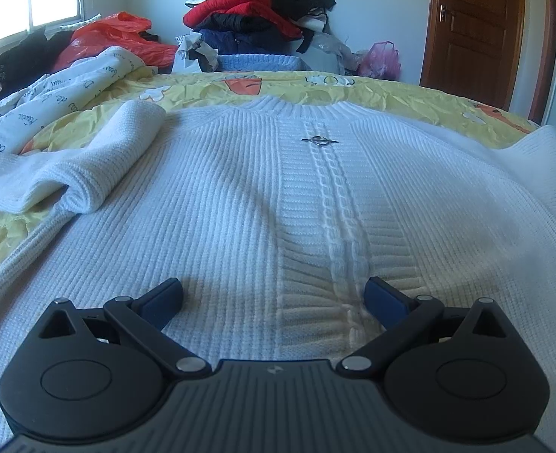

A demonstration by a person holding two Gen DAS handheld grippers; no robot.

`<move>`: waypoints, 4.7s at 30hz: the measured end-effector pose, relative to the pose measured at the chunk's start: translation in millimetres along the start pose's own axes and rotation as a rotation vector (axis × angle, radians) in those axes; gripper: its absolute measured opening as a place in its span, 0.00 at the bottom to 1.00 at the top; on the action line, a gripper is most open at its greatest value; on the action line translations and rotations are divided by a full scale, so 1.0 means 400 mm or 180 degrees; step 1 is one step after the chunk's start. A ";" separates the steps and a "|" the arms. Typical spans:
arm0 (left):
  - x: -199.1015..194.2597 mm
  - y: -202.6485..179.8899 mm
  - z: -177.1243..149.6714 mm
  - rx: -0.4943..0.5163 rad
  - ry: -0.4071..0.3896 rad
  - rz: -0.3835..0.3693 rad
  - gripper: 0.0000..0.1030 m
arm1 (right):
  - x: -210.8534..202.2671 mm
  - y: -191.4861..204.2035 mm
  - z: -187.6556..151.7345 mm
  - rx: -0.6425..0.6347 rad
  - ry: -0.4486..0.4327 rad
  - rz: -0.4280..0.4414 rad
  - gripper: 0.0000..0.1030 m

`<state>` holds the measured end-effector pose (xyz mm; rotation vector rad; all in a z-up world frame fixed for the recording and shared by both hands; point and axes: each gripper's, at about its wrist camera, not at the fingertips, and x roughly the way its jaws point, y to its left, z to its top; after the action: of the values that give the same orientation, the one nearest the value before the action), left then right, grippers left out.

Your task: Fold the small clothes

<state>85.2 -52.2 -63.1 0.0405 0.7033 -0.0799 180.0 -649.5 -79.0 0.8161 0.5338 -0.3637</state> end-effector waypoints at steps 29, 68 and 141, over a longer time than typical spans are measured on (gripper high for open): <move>-0.013 0.056 -0.007 -0.0411 -0.0175 -0.0342 1.00 | -0.413 0.352 -0.147 -0.0909 -0.0739 0.0842 0.16; 0.058 -0.083 0.232 -0.0518 0.0117 -0.1327 1.00 | -0.163 0.471 -0.639 -0.1442 0.0289 0.0926 0.33; 0.165 0.042 0.364 -0.0429 0.0517 -0.0979 0.05 | -0.296 0.356 -0.661 -0.1071 0.0268 0.1225 0.67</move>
<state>230.6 -48.6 5.4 -0.1927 0.8720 -0.3266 74.0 -344.5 -76.6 0.5914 0.4866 0.1142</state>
